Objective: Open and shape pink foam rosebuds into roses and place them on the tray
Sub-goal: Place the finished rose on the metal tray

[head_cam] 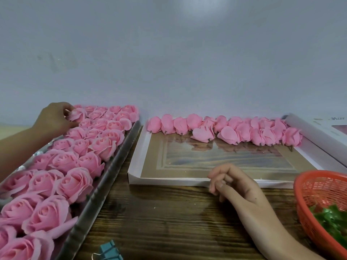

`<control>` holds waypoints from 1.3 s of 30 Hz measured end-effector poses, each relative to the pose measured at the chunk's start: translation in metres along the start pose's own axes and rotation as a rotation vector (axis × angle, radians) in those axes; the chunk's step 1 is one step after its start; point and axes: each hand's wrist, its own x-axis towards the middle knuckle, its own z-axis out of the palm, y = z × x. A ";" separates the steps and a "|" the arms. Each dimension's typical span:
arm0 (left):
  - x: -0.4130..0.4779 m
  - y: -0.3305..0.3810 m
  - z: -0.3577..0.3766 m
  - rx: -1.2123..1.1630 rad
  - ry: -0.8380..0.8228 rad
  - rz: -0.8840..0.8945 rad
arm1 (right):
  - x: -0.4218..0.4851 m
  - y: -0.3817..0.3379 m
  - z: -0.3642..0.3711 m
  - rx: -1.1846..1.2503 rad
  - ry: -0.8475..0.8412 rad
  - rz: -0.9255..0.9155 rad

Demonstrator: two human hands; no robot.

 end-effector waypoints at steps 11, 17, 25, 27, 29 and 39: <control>0.008 0.007 0.006 0.173 -0.100 0.091 | 0.000 0.000 -0.001 -0.044 -0.025 0.006; 0.008 0.005 0.002 0.141 -0.078 0.084 | -0.001 -0.001 -0.001 -0.040 -0.031 -0.009; 0.004 0.002 0.004 0.101 -0.052 0.092 | 0.000 0.001 -0.003 -0.041 -0.040 -0.004; 0.006 0.004 0.004 0.133 -0.055 0.124 | 0.000 0.002 -0.003 -0.045 -0.039 -0.007; 0.007 0.005 0.002 0.191 -0.024 0.179 | -0.001 0.001 -0.002 -0.049 -0.039 -0.004; 0.018 0.010 -0.002 0.245 -0.080 0.291 | 0.000 -0.002 0.000 -0.056 -0.032 0.005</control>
